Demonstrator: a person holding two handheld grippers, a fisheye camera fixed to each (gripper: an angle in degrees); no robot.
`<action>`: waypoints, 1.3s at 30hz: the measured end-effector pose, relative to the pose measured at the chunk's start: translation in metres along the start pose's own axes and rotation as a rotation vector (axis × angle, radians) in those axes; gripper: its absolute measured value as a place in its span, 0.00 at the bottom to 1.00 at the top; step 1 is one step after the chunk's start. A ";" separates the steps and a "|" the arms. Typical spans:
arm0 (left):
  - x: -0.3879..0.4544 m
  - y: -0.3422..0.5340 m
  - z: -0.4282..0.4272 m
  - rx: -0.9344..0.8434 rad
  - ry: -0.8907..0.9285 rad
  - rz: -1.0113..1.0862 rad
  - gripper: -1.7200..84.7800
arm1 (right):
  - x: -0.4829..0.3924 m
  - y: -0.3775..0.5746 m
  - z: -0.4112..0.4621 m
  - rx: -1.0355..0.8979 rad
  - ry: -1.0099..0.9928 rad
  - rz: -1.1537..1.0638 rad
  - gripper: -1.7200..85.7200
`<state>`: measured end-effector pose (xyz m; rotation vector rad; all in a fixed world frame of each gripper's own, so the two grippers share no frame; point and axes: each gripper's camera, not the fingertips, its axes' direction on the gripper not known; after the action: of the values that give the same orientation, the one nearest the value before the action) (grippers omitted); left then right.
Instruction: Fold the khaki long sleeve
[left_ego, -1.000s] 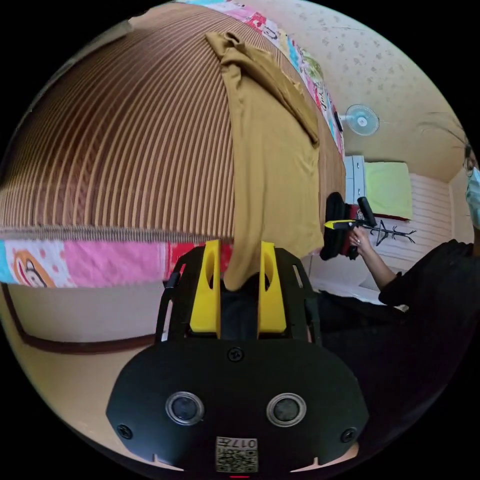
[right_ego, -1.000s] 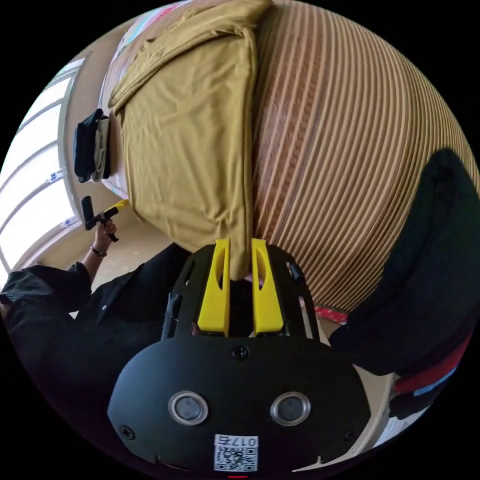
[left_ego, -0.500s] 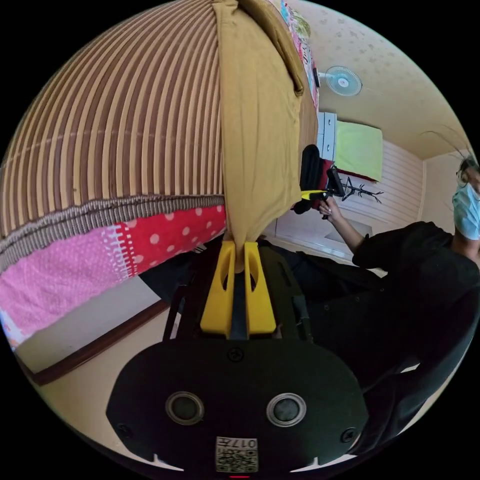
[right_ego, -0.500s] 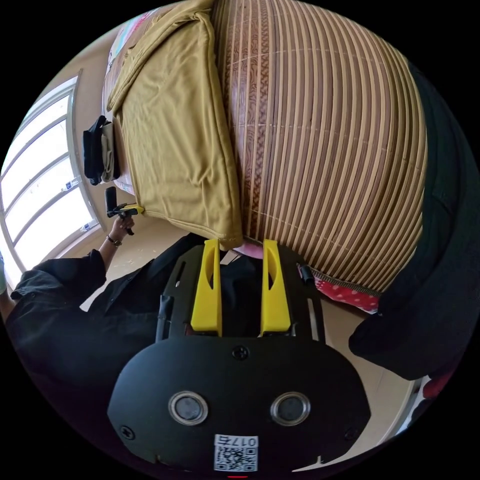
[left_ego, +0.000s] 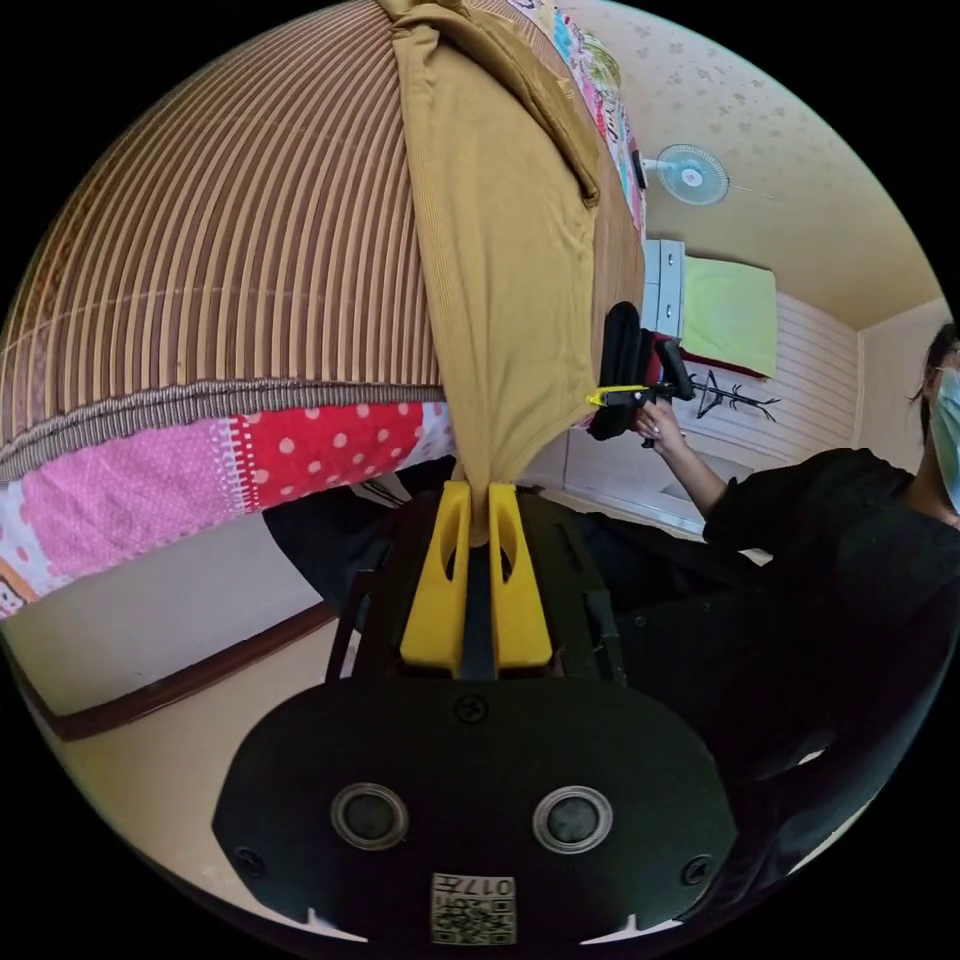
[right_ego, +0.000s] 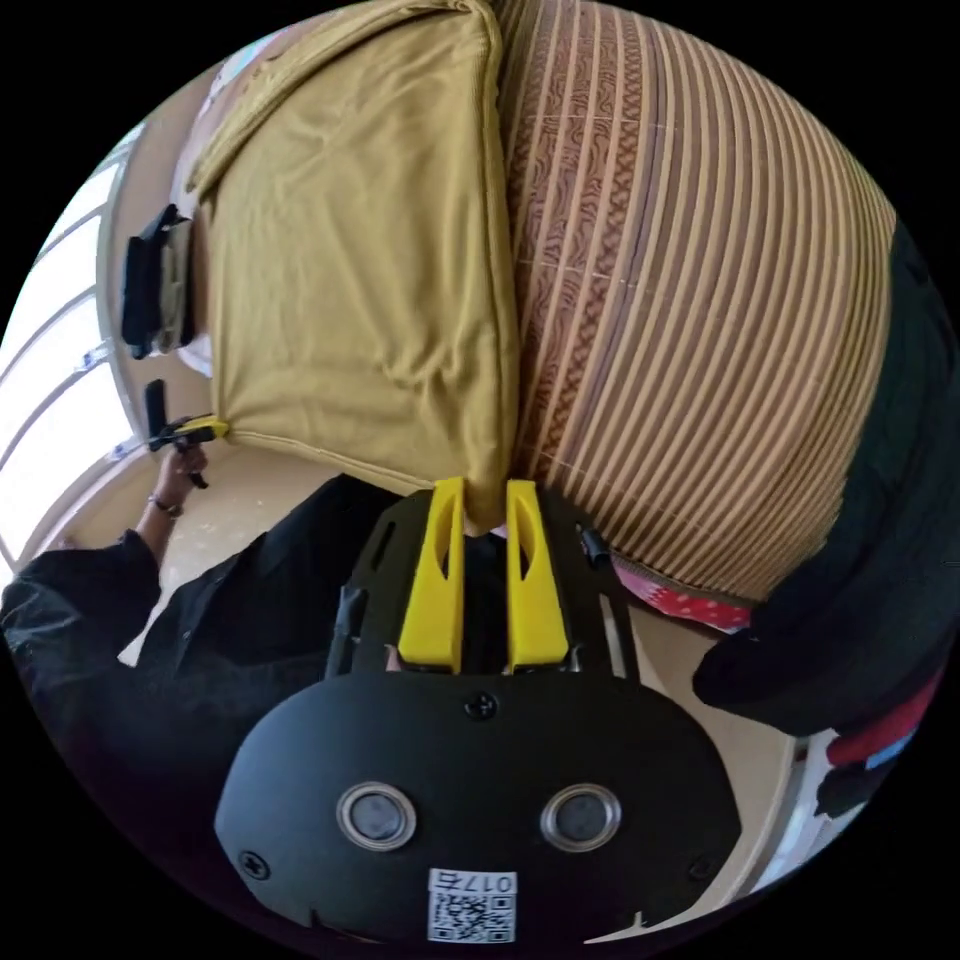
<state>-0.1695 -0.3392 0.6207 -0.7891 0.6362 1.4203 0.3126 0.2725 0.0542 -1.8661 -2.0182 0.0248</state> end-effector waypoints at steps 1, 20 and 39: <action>0.002 0.002 -0.006 0.004 0.029 0.002 0.06 | -0.002 0.001 -0.001 -0.003 -0.006 -0.027 0.08; 0.007 0.037 -0.096 0.695 0.792 0.120 0.05 | 0.041 0.065 -0.063 0.738 -1.028 -0.028 0.05; -0.025 -0.183 -0.141 1.044 0.394 -0.037 0.15 | -0.013 -0.120 -0.105 1.011 -0.477 0.032 0.12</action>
<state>0.0213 -0.4634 0.5731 -0.2171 1.4835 0.7071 0.2297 0.2206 0.1806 -1.2603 -1.6817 1.3304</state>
